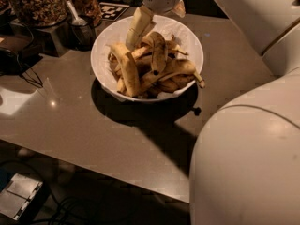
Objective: Pick banana from white bowl
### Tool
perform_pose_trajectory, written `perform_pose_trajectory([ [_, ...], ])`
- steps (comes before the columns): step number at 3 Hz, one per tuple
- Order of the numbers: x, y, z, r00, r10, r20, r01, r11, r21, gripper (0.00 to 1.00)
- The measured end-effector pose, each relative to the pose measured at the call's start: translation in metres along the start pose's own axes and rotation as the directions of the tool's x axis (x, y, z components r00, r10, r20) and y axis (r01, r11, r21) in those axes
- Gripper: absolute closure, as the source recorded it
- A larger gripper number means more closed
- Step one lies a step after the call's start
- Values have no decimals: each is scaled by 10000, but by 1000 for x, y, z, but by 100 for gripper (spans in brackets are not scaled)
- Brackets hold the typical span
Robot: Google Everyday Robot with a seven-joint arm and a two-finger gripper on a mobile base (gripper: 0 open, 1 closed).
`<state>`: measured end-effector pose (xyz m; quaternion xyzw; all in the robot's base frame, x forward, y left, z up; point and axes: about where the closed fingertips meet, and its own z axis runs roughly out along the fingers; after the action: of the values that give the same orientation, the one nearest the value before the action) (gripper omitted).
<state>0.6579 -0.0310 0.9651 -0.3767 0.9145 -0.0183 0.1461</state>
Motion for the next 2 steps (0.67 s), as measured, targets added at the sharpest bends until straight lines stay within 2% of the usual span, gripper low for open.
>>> perform_pose_trajectory([
  [2, 7, 0, 11, 9995, -71, -318, 65, 9998, -188, 0],
])
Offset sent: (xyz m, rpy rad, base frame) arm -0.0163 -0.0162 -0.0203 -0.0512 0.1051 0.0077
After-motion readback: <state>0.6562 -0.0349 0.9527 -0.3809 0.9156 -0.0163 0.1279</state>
